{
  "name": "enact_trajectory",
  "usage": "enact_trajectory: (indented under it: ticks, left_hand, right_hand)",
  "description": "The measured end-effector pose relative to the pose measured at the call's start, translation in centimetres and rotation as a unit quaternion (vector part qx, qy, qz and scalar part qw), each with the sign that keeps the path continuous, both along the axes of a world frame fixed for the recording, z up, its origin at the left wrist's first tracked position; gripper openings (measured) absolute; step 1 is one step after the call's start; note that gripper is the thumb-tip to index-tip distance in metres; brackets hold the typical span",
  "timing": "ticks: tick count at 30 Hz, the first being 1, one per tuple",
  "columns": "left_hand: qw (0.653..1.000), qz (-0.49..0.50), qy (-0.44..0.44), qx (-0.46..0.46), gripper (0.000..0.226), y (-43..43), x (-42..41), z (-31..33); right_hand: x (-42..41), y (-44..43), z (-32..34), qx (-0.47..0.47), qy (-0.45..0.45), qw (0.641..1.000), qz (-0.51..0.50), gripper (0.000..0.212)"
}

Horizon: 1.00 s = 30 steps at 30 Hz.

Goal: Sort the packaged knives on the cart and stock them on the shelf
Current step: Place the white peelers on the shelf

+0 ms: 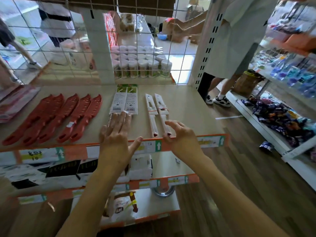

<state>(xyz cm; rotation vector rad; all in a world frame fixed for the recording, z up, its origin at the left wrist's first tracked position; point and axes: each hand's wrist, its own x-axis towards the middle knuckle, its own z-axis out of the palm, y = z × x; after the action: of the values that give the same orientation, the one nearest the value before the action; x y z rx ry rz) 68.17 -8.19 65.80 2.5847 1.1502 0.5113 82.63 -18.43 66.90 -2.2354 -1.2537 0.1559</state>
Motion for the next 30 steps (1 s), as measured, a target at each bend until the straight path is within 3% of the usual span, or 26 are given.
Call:
enact_trajectory:
  ticks: [8,17,21,23,26,30]
  left_hand:
    - [0.999,-0.009,-0.023,0.03,0.077,-4.4,-4.7,-1.7]
    - [0.991,-0.001,0.062,-0.119,0.068,-15.6,-15.2,-7.4]
    - [0.973,-0.003,0.138,-0.185,0.067,-20.2,-22.4,-9.7]
    - [0.973,-0.002,0.136,-0.184,0.071,-22.1,-25.7,-10.9]
    - [0.961,0.066,0.15,-0.223,0.071,-24.4,-30.3,-12.6]
    - [0.94,0.093,0.207,-0.257,0.068,-25.8,-35.3,-14.9]
  right_hand:
    - [-3.4,-3.5,-1.9,-0.023,-0.002,1.0,0.004,0.054]
    - [-12.2,-14.4,-7.2,-0.187,0.008,0.981,0.052,0.052]
    - [-18.2,-19.1,-9.4,-0.221,0.03,0.972,0.081,0.05]
    - [-20.7,-20.6,-10.2,-0.249,-0.003,0.959,0.132,0.052]
    - [-23.8,-21.9,-11.1,-0.258,-0.032,0.948,0.184,0.053]
    - [-28.1,-23.0,-12.5,-0.256,-0.003,0.945,0.205,0.05]
